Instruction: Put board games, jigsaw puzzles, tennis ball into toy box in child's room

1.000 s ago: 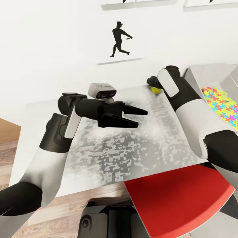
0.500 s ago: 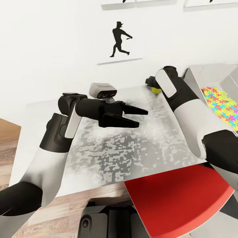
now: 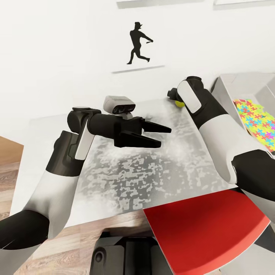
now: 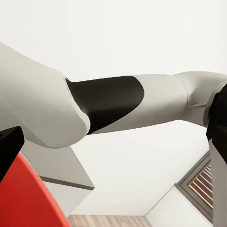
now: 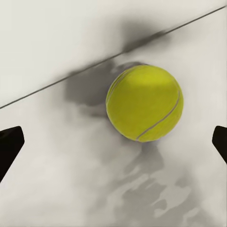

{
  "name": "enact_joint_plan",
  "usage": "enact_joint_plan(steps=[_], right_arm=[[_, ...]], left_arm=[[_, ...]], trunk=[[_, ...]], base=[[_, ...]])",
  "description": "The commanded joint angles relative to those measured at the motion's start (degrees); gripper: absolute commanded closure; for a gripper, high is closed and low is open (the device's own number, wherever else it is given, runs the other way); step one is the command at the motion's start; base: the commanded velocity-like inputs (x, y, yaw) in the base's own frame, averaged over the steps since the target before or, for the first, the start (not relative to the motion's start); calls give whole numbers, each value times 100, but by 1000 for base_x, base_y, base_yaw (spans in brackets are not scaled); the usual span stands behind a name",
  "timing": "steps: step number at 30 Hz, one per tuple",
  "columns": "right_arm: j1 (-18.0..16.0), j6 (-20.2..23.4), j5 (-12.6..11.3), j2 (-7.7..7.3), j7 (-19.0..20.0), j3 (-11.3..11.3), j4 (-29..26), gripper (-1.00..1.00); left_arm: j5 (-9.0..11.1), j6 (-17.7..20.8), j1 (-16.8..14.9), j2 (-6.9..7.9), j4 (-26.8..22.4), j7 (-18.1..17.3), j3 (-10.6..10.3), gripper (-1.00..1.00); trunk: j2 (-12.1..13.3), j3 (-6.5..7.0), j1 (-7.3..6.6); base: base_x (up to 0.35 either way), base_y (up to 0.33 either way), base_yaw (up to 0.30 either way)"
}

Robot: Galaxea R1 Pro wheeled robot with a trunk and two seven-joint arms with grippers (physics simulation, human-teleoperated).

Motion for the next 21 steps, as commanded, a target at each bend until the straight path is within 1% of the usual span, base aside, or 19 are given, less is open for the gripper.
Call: enact_joint_plan(steps=[1, 21], right_arm=[[-6, 8, -50, -4, -53, 26, -2, -100], [-8, 8, -25, 0, -53, 26, 2, -100]], left_arm=[[8, 61, -5, 0, 1, -13, -3, -100], [-7, 61, -6, -1, 1, -13, -12, -100]], trunk=[[-9, -13, 3], [-9, -138, 3]], base=[[0, 0, 0], [0, 0, 0]])
